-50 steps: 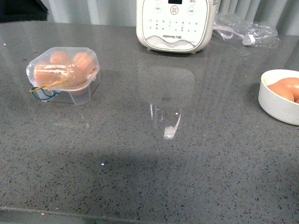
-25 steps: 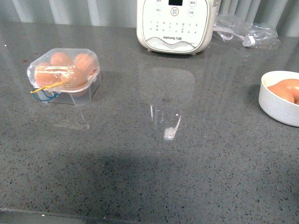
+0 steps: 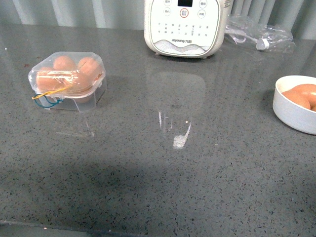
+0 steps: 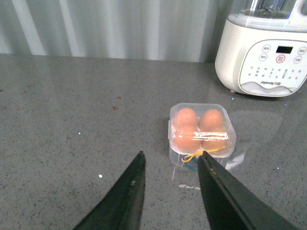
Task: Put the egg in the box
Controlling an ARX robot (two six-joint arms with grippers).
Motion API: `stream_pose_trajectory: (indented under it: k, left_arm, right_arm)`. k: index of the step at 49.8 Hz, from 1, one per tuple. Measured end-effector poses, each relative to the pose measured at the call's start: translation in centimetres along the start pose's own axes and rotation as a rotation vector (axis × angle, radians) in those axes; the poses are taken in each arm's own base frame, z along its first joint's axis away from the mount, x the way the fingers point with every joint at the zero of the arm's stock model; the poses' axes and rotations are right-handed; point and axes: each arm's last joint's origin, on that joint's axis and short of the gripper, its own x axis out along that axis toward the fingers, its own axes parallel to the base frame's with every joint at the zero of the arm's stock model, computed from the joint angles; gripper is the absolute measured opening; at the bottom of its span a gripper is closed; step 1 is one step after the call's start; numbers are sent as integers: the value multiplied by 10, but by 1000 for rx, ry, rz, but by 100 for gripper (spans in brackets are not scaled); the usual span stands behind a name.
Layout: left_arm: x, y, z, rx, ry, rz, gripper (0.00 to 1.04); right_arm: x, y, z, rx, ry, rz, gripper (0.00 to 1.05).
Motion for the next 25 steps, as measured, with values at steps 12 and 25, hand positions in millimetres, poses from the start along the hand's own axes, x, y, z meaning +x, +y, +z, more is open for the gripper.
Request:
stream_pose_trajectory:
  k: [12, 25]
  left_arm:
    - [-11, 0, -15, -13, -10, 0, 4]
    - [-21, 0, -28, -13, -6, 0, 4]
  right_arm:
    - [0, 0, 0, 0, 0, 0, 97]
    - [0, 0, 0, 0, 0, 0, 97]
